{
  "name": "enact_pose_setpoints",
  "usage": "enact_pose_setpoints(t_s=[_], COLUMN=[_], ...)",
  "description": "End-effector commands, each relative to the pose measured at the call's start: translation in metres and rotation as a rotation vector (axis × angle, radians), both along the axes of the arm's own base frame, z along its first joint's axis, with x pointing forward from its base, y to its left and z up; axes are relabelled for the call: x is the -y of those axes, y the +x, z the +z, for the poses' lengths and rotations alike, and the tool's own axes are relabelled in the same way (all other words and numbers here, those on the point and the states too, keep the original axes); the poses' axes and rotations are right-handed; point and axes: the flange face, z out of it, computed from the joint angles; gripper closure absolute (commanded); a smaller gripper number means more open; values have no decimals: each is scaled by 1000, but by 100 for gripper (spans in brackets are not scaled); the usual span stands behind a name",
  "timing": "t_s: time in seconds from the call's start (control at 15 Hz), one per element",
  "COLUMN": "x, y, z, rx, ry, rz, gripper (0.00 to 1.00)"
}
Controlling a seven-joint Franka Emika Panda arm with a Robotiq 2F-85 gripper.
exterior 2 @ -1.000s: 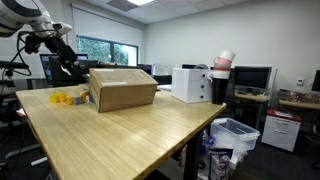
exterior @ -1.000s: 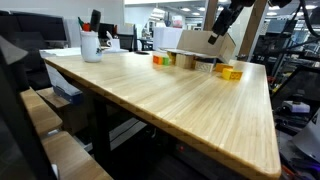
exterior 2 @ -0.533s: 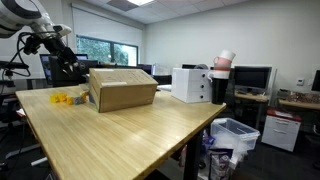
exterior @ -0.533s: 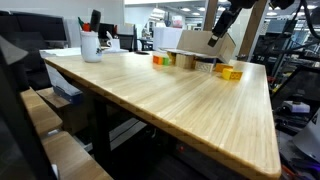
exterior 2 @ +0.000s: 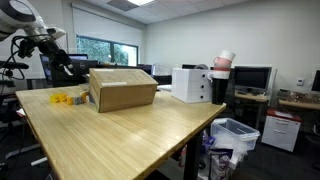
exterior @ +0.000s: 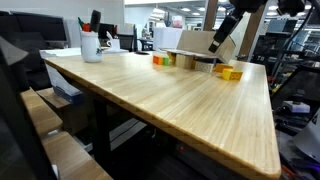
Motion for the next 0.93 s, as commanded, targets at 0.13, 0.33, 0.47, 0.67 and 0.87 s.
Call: enact_pose_setpoints(t_s=[0.13, 0.33, 0.47, 0.67, 0.87], x=[-84, -113, -129, -158, -190], y=[-42, -62, -73, -86, -91], z=[-41, -60, -68, -72, -66], rx=[63, 142, 155, 102, 17], ry=[-104, -184, -213, -222, -182], rz=[23, -5, -23, -14, 50], gripper=[0, 0, 0, 0, 0])
